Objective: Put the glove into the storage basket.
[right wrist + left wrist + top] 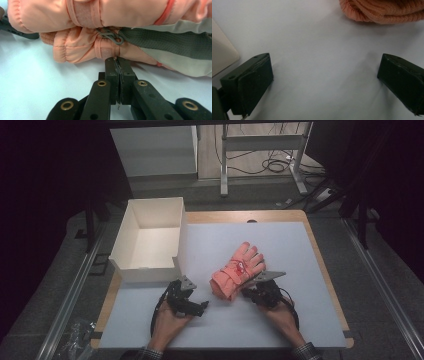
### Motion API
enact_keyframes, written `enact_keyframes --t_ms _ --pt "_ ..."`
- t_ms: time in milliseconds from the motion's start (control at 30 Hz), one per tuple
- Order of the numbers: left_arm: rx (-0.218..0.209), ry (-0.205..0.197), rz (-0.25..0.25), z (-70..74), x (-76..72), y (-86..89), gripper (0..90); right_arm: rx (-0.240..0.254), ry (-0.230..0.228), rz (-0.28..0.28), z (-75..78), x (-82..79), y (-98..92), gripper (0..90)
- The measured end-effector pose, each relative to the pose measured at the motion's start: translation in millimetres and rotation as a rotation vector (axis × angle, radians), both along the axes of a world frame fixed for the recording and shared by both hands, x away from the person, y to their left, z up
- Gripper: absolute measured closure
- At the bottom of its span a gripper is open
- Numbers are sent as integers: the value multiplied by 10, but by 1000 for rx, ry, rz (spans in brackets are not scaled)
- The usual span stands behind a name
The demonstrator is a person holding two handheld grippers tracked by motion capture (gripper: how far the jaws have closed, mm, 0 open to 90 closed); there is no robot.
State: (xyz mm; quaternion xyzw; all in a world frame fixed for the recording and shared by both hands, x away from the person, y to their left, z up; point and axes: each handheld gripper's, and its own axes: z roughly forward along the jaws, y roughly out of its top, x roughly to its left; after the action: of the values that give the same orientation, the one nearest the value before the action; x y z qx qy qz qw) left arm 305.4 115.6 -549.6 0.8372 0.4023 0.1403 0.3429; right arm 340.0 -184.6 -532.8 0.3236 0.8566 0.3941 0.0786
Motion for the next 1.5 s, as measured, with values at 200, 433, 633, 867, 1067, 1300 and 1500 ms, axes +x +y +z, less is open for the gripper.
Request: enact_keyframes --t_ms 200,433,633,867,1067,1300,1500 --pt "2 5 1 3 4 -2 3 -19 -28 -6 18 -51 -69 838" --pt "-2 6 1 3 6 1 1 -35 -72 -56 82 -81 -278 756" --pt "-1 4 -4 6 8 5 2 -72 -113 -131 131 -88 -555 552" --pt "-38 37 -28 52 12 -12 7 -114 -147 -268 102 -64 -924 348" --pt "-47 48 -79 179 20 -99 0 -159 -141 -363 63 -21 -1108 221" --pt "-78 55 -125 367 37 -152 0 -153 -111 -415 32 14 -1132 112" --pt "-70 56 -158 536 71 -228 0 -148 -109 -420 26 18 -1139 110"
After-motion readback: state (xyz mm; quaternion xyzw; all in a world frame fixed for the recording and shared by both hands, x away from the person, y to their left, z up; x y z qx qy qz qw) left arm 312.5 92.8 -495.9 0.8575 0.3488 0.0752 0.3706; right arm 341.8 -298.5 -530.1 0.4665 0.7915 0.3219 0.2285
